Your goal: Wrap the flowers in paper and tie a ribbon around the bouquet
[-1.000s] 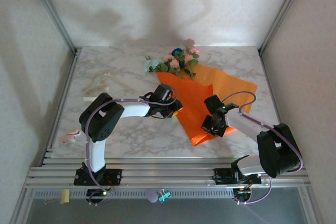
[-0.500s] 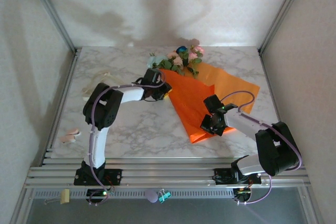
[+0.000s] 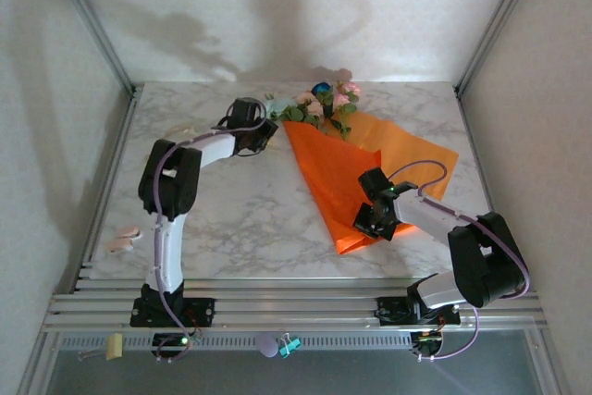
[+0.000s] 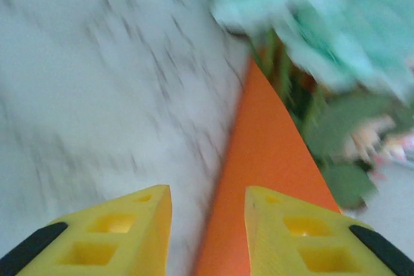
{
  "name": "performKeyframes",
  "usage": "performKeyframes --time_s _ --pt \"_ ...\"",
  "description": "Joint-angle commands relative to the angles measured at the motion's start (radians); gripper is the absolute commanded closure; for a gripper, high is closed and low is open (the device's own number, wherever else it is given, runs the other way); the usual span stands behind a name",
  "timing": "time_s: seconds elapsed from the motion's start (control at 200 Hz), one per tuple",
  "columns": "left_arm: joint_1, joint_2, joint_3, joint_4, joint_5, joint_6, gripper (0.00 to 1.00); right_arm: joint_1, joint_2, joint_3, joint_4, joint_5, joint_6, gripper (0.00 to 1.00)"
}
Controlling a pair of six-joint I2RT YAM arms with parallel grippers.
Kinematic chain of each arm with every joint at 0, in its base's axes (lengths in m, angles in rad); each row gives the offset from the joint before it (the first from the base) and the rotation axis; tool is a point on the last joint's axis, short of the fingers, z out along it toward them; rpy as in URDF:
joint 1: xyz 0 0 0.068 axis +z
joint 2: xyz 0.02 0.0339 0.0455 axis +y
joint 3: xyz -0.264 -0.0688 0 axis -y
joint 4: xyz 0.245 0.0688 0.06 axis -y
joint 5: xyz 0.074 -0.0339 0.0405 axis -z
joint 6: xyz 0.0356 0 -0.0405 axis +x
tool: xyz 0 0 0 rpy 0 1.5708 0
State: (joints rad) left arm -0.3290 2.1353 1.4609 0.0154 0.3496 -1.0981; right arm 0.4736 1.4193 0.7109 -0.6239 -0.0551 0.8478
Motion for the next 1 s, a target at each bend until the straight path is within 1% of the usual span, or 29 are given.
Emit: performKeyframes --time_s 0.0,0.04,0.075,0.08,0.14,0.185,0.235,0.255,0.335,0.395,0.435,0.491,0.581,0.676,0.741,0.821,0.991 --pt "-0.130 -0.152 -0.080 -0.018 0.037 0.014 0.65 -0.005 0.003 0.026 -0.063 -0.003 -0.018 0.98" --pt "-0.161 -0.157 -0.116 -0.001 0.067 -0.006 0.65 -0.005 0.011 0.029 -0.062 -0.007 -0.018 0.93" --pt "-0.184 -0.158 -0.146 0.021 0.088 -0.030 0.65 -0.005 0.018 0.034 -0.062 -0.009 -0.019 0.84" --pt "-0.188 -0.159 -0.152 0.025 0.090 -0.034 0.65 -0.005 0.019 0.036 -0.064 -0.008 -0.019 0.81" --pt "-0.218 -0.170 -0.206 0.055 0.090 -0.051 0.64 -0.006 0.012 0.048 -0.083 -0.001 -0.019 0.68" --pt "-0.229 -0.183 -0.244 0.055 0.073 -0.049 0.63 -0.005 -0.016 0.060 -0.106 0.020 -0.019 0.63" --pt "-0.230 -0.202 -0.295 0.076 0.065 -0.055 0.62 -0.006 -0.064 0.074 -0.137 0.044 -0.018 0.61" --pt "-0.229 -0.211 -0.316 0.092 0.063 -0.059 0.62 -0.005 -0.084 0.083 -0.152 0.055 -0.017 0.61" --pt "-0.226 -0.230 -0.365 0.144 0.064 -0.056 0.61 -0.003 -0.147 0.131 -0.218 0.098 -0.020 0.67" --pt "-0.225 -0.216 -0.370 0.194 0.096 -0.044 0.62 0.002 -0.185 0.170 -0.261 0.120 -0.014 0.74" --pt "-0.225 -0.207 -0.374 0.227 0.113 -0.045 0.62 0.009 -0.208 0.192 -0.273 0.119 -0.009 0.76" --pt "-0.228 -0.208 -0.381 0.260 0.114 -0.050 0.62 0.025 -0.225 0.211 -0.259 0.098 -0.001 0.78" --pt "-0.229 -0.210 -0.398 0.301 0.115 -0.064 0.63 0.065 -0.196 0.231 -0.214 0.051 0.028 0.80" --pt "-0.234 -0.211 -0.418 0.323 0.125 -0.074 0.64 0.113 -0.127 0.215 -0.085 -0.048 0.068 0.82" --pt "-0.235 -0.202 -0.423 0.356 0.143 -0.085 0.65 0.147 -0.085 0.222 -0.056 -0.054 0.105 0.84" --pt "-0.237 -0.186 -0.406 0.350 0.149 -0.078 0.65 0.168 -0.070 0.229 -0.075 -0.028 0.135 0.88" --pt "-0.239 -0.158 -0.371 0.346 0.160 -0.072 0.64 0.193 -0.074 0.226 -0.089 -0.037 0.137 0.89"
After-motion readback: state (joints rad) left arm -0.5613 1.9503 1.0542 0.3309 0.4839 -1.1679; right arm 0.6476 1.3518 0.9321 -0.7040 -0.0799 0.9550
